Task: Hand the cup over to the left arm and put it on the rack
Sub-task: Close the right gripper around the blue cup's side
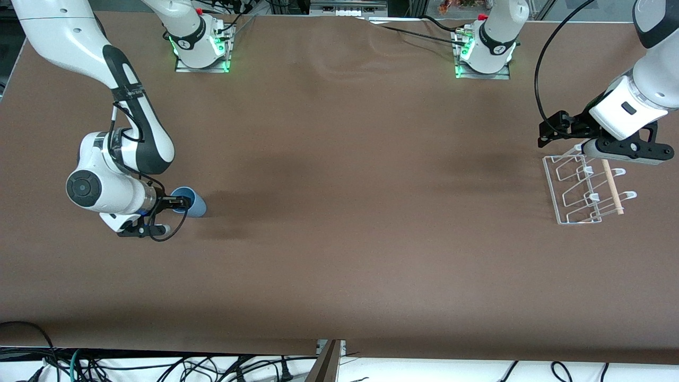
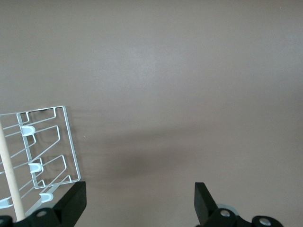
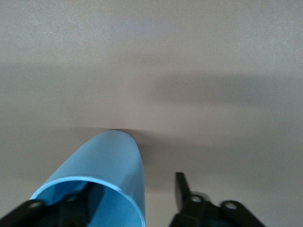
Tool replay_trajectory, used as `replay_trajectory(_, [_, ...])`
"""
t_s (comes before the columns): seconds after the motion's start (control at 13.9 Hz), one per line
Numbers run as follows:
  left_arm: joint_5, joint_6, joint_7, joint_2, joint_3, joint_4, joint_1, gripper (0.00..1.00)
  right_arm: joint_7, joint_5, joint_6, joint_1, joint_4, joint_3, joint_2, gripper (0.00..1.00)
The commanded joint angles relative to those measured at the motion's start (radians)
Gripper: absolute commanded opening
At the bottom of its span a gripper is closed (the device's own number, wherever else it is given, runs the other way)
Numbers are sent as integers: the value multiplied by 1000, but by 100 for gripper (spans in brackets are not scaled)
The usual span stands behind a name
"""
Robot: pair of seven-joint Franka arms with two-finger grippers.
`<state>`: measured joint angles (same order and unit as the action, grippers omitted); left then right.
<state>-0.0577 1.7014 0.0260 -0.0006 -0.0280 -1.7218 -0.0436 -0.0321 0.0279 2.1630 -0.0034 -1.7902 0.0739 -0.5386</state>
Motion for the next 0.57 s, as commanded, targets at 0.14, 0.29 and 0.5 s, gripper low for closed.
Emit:
replay_trajectory(0.14, [26, -6, -11, 10, -1, 19, -5, 100, 11, -46, 3, -7, 2, 6, 8, 0])
replay_trajectory(0.29, [26, -8, -9, 10, -1, 19, -5, 100, 11, -51, 3, -7, 6, 6, 8, 0])
replay_trajectory(0.5, [26, -8, -11, 10, -1, 19, -5, 100, 4, -54, 8, 0, 37, 11, 6, 0])
